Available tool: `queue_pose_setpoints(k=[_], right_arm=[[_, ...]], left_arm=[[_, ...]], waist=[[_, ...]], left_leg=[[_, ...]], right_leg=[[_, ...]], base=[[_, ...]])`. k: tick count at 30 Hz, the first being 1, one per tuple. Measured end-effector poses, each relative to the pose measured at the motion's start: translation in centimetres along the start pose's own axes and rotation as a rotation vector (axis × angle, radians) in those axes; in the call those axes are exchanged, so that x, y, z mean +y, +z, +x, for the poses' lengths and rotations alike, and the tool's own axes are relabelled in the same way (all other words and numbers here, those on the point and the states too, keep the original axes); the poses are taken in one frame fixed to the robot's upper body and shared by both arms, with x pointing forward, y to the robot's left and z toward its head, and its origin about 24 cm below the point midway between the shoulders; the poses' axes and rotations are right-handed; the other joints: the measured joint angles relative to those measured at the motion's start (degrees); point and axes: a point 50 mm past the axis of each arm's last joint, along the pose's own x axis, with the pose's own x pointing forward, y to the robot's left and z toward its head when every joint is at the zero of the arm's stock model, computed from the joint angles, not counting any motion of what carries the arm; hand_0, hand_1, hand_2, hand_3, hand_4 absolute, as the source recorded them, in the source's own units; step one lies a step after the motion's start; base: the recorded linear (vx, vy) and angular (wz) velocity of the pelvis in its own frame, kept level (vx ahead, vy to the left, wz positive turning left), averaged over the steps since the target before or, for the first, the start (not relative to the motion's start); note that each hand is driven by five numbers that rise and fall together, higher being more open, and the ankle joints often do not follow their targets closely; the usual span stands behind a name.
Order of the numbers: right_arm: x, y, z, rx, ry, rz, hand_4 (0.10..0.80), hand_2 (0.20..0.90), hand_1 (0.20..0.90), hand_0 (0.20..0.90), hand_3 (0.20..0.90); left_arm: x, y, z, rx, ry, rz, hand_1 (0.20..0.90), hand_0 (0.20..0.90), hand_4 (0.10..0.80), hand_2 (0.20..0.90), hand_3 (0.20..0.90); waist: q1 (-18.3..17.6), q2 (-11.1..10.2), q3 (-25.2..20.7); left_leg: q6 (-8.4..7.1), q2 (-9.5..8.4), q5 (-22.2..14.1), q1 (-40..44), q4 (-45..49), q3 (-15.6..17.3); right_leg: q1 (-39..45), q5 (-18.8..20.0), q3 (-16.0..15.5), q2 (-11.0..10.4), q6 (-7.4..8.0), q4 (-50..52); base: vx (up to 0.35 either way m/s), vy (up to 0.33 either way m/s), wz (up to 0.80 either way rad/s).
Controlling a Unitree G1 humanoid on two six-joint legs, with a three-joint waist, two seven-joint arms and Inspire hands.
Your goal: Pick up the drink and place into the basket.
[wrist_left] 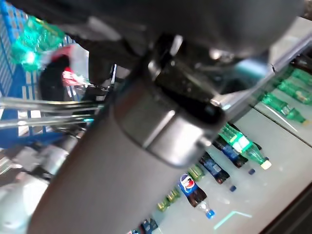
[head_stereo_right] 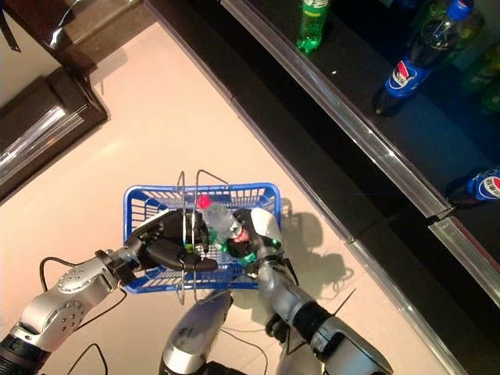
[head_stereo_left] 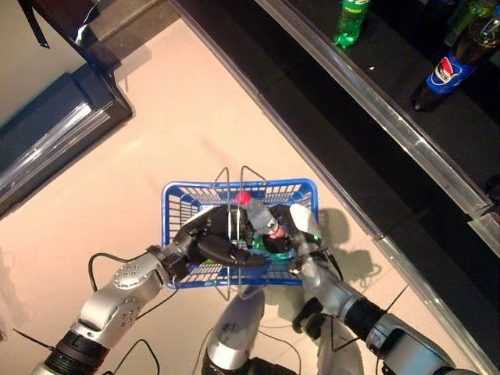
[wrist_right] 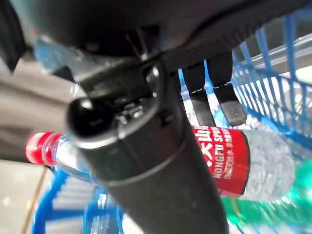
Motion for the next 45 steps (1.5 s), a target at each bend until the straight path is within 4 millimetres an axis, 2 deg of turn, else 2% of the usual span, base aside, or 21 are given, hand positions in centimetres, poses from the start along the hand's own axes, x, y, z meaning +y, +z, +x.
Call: queue_pose_setpoints(k=[8, 15, 19, 25, 27, 30, 32, 35, 40, 41, 42, 43, 44, 45], right_arm=[[-0.8, -1.5, -0.6, -0.019, -0.053, -0.052, 0.1, 0.3, 0.3, 0.3, 0.2], [-0.4, -1.3, -0.5, 0.006, -0.013, -0.012, 0.1, 0.3, 0.3, 0.3, 0.2], [0.7, -0.8, 0.2, 0.118, 0.018, 0.045, 0.1, 0.3, 0.3, 0.3, 0.2], [1.8, 0.2, 1.7, 0.284, 0.048, 0.039, 0.1, 0.3, 0.3, 0.3, 0.2], [1.7, 0.2, 2.2, 0.328, 0.051, 0.014, 0.1, 0.3, 0.3, 0.3, 0.2], [1.0, 0.1, 3.5, 0.451, 0.058, -0.016, 0.1, 0.3, 0.3, 0.3, 0.2], [0.6, -0.3, 3.8, 0.498, 0.061, -0.019, 0.1, 0.3, 0.3, 0.3, 0.2], [0.0, -1.1, 3.9, 0.542, 0.065, -0.015, 0.1, 0.3, 0.3, 0.3, 0.2], [-1.2, -3.6, 3.6, 0.652, 0.113, -0.084, 0.1, 0.3, 0.3, 0.3, 0.2], [-1.3, -3.9, 3.6, 0.662, 0.119, -0.089, 0.169, 0.359, 0.359, 0.359, 0.269], [-1.4, -4.2, 3.5, 0.676, 0.132, -0.098, 0.355, 0.519, 0.519, 0.519, 0.455], [-1.5, -4.3, 3.5, 0.684, 0.14, -0.106, 0.355, 0.519, 0.519, 0.519, 0.455], [-1.6, -4.5, 3.5, 0.694, 0.16, -0.118, 0.8, 0.9, 0.9, 0.9, 0.9], [-1.6, -4.6, 3.5, 0.692, 0.166, -0.128, 0.8, 0.9, 0.9, 0.9, 0.9]], left_arm=[[-0.1, 0.5, 0.2, -0.021, -0.011, 0.014, 0.3, 0.3, 0.1, 0.3, 0.2], [-0.2, 0.5, 0.3, -0.023, -0.026, 0.016, 0.3, 0.3, 0.1, 0.3, 0.2], [-0.9, -0.3, 0.6, 0.01, -0.056, 0.003, 0.3, 0.3, 0.1, 0.3, 0.2], [-1.6, -1.2, 0.9, 0.043, -0.076, 0.016, 0.3, 0.3, 0.1, 0.3, 0.2], [-2.2, -1.4, 1.7, 0.045, -0.09, 0.019, 0.3, 0.3, 0.1, 0.3, 0.2], [-4.1, -1.2, 5.3, 0.057, -0.171, 0.104, 0.3, 0.3, 0.1, 0.3, 0.2], [-4.5, -0.6, 6.9, 0.054, -0.167, 0.156, 0.3, 0.3, 0.1, 0.3, 0.2], [-4.6, -0.4, 7.7, 0.066, -0.152, 0.192, 0.3, 0.3, 0.1, 0.3, 0.2], [-5.3, -1.2, 8.8, 0.082, -0.095, 0.193, 0.3, 0.3, 0.1, 0.3, 0.2], [-5.4, -1.3, 8.9, 0.082, -0.09, 0.191, 0.3, 0.3, 0.1, 0.3, 0.2], [-5.5, -1.4, 9.0, 0.082, -0.079, 0.194, 0.3, 0.3, 0.1, 0.3, 0.2], [-5.5, -1.4, 9.1, 0.08, -0.073, 0.192, 0.3, 0.3, 0.1, 0.3, 0.2], [-5.6, -1.4, 9.1, 0.078, -0.065, 0.194, 0.3, 0.3, 0.1, 0.3, 0.2], [-5.6, -1.4, 9.2, 0.075, -0.061, 0.198, 0.3, 0.3, 0.1, 0.3, 0.2]], waist=[[-0.74, 0.05, 0.03], [-1.2, 0.06, 0.03], [-0.71, 0.08, 0.04], [0.3, 0.08, 0.04], [0.8, 0.13, 0.06], [1.52, 0.13, 0.07], [0.93, 0.1, 0.06], [0.35, 0.1, 0.06], [-2.32, 0.04, 0.04], [-2.52, 0.03, 0.03], [-3.23, 0.01, 0.02], [-3.74, 0.0, 0.02], [-4.44, -0.01, 0.01], [-4.79, -0.01, 0.01]], left_leg=[[0.13, -0.27, 0.09, -0.19, -0.17, -0.01], [0.14, -0.2, 0.08, -0.19, -0.19, -0.01], [0.13, -0.26, 0.09, -0.19, -0.14, -0.39], [0.18, -0.7, 0.14, -0.13, 0.08, -0.86], [0.24, -0.84, 0.18, 0.02, 0.09, -0.87], [0.33, -1.23, 0.13, 0.07, 0.85, -1.52], [0.53, -1.27, 0.18, 0.08, 1.12, -1.13], [0.86, -1.39, 0.16, 0.09, 1.53, -0.15], [1.43, -1.6, 0.2, 0.07, 2.03, 0.95], [1.46, -1.59, 0.22, 0.1, 2.03, 1.09], [1.55, -1.58, 0.25, 0.09, 2.05, 1.34], [1.56, -1.56, 0.26, 0.09, 2.06, 1.41], [1.58, -1.46, 0.28, 0.09, 2.06, 1.78], [1.58, -1.39, 0.28, 0.09, 2.06, 2.01]], right_leg=[[-0.2, 0.08, -0.05, -0.25, 0.2, -0.23], [-0.24, 0.06, -0.06, -0.19, 0.18, -0.24], [-0.12, 0.02, -0.3, -0.19, 0.14, -0.18], [0.42, -0.11, -0.97, -0.68, 0.31, -0.13], [0.58, -0.14, -0.98, -0.83, 0.39, -0.06], [1.25, -0.11, -0.99, -0.85, 0.58, -0.15], [1.25, 0.28, -0.71, -0.91, 0.64, -0.3], [0.9, 0.75, 0.46, -0.92, 0.9, -0.24], [0.77, 1.77, 1.68, -1.06, 1.36, -0.55], [0.68, 1.84, 1.89, -1.03, 1.37, -0.57], [0.5, 2.0, 2.21, -1.0, 1.4, -0.52], [0.47, 2.06, 2.28, -1.0, 1.4, -0.54], [0.27, 2.17, 2.5, -0.98, 1.33, -0.42], [0.09, 2.23, 2.75, -0.95, 1.3, -0.42]], base=[[-0.001, 0.004, 0.0], [0.0, 0.0, 0.0], [0.002, -0.003, 0.01], [0.034, -0.005, 0.07], [0.068, -0.017, 0.06], [0.064, 0.022, 0.1], [0.029, 0.063, -0.08], [0.019, 0.059, -0.17], [0.017, 0.077, -0.09], [0.012, 0.068, -0.13], [0.005, 0.042, -0.1], [0.007, 0.077, -0.13], [0.004, 0.06, -0.11], [0.005, 0.088, -0.17]])
